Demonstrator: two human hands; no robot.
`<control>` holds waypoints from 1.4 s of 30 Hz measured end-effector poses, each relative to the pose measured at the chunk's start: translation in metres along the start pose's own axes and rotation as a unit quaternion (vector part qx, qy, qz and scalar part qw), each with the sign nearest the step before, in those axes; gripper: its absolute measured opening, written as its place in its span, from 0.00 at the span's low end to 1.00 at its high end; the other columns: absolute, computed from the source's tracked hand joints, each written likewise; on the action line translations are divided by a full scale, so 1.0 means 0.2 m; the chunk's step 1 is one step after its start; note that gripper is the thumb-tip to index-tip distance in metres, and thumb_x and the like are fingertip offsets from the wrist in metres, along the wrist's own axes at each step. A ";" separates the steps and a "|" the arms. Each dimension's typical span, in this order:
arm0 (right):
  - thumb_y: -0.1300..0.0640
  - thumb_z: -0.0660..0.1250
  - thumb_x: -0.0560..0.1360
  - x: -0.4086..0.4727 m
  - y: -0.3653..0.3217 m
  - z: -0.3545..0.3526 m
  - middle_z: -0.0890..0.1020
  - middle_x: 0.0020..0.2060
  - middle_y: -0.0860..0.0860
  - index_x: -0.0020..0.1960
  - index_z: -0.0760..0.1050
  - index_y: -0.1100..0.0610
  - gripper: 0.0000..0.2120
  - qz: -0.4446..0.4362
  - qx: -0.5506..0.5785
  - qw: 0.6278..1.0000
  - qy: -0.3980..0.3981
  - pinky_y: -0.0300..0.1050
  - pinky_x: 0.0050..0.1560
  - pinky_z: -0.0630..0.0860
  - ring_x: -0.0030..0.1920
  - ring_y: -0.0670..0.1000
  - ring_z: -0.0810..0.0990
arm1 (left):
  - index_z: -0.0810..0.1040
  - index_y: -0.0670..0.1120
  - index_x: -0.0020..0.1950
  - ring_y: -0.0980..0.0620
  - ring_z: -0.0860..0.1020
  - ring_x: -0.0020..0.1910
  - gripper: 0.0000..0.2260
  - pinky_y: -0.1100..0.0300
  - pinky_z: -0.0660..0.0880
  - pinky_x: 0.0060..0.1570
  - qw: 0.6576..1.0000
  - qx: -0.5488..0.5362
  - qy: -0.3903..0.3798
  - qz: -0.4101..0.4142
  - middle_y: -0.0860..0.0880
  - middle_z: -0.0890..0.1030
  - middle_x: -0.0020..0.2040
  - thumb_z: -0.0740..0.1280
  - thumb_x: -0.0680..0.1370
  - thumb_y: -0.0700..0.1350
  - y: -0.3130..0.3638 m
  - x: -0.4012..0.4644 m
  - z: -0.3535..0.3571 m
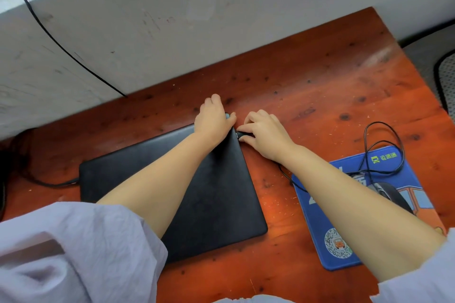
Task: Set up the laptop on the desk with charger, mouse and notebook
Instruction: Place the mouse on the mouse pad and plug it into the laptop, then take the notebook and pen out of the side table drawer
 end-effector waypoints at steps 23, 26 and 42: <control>0.56 0.60 0.76 -0.86 -0.30 -0.15 0.75 0.61 0.53 0.67 0.71 0.51 0.19 0.159 -0.137 0.976 0.060 0.51 0.62 0.63 0.63 0.56 0.69 | 0.68 0.48 0.68 0.45 0.70 0.66 0.18 0.48 0.70 0.64 0.968 0.029 -0.153 0.199 0.45 0.71 0.67 0.57 0.79 0.50 -0.14 -0.91 -0.07; 0.55 0.60 0.76 -1.14 -0.36 -0.08 0.74 0.61 0.52 0.66 0.71 0.50 0.19 0.217 -0.135 0.963 0.090 0.52 0.67 0.60 0.64 0.54 0.69 | 0.69 0.48 0.66 0.45 0.70 0.65 0.17 0.49 0.70 0.63 0.948 0.038 -0.153 0.276 0.45 0.73 0.64 0.58 0.79 0.51 -0.06 -1.07 -0.01; 0.56 0.57 0.77 -3.07 -0.67 0.77 0.71 0.65 0.48 0.68 0.68 0.48 0.20 0.621 0.025 0.767 0.161 0.51 0.69 0.58 0.67 0.51 0.66 | 0.68 0.47 0.68 0.44 0.68 0.67 0.17 0.48 0.70 0.64 0.730 0.173 -0.321 0.578 0.44 0.72 0.65 0.56 0.79 0.46 0.51 -2.41 0.75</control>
Point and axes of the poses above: each hand's wrist, its own x-axis towards the middle knuckle, its own z-axis out of the palm, y = z × x, the point moved 4 cm from there along x, towards the middle knuckle
